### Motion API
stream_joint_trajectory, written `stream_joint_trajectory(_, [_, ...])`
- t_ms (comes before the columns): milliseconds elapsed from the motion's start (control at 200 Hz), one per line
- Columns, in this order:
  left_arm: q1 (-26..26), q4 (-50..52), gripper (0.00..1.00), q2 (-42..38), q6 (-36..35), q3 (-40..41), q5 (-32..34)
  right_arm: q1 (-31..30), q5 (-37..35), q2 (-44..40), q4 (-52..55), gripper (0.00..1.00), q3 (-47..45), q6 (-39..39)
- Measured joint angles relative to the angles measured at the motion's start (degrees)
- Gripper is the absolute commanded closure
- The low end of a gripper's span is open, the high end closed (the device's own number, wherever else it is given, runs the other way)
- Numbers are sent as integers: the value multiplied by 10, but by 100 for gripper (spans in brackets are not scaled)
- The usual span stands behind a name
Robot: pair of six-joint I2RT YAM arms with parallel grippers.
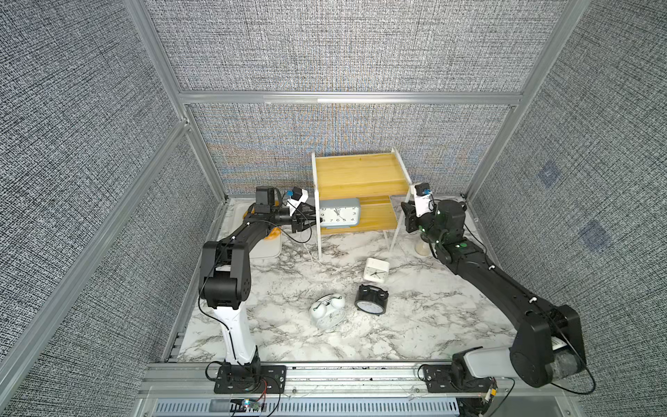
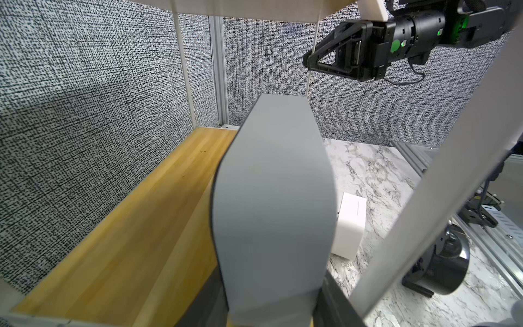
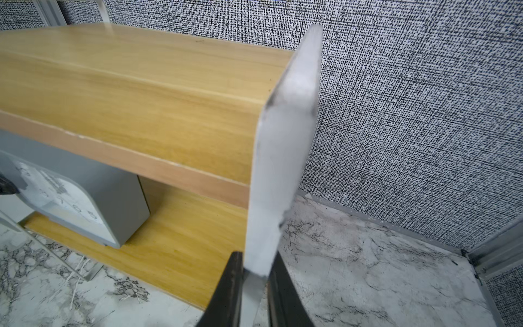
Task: Place the alarm clocks on the shelf by style
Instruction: Place the alarm on the shelf.
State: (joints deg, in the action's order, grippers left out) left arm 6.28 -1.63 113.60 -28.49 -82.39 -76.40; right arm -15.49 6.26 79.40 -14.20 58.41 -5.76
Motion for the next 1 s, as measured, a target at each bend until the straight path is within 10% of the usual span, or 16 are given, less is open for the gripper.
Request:
stream_joint_trajectory(595, [14, -114, 76, 15, 99, 21, 18, -1, 0, 3, -2, 80, 1, -2])
stream_joint_trajectory(1001, [15, -197, 44, 13, 153, 43, 53, -1, 0, 2, -2, 80, 1, -5])
